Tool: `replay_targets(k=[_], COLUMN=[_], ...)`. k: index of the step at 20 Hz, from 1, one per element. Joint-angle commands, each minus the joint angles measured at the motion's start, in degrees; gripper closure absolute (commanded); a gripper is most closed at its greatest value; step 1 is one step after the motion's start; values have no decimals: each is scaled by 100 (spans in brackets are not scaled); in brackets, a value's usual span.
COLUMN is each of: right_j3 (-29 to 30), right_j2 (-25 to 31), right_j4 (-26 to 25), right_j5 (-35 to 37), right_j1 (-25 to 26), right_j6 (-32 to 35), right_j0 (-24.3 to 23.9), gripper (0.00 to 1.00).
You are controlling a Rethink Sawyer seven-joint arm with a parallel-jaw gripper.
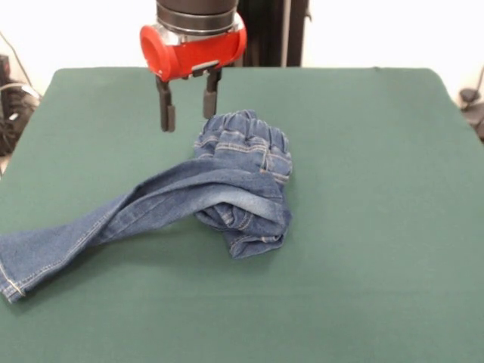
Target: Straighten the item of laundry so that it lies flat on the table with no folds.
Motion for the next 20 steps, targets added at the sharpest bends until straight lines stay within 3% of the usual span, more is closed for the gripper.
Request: replay_targets(k=[1, 20], right_j3=[877, 1202], right_j2=[-204, -414], right_j4=[442, 893], right_j5=[-380, -953], right_j1=[156, 335], right_j6=[2165, 2568], right_j0=[451, 820], gripper=[0, 0])
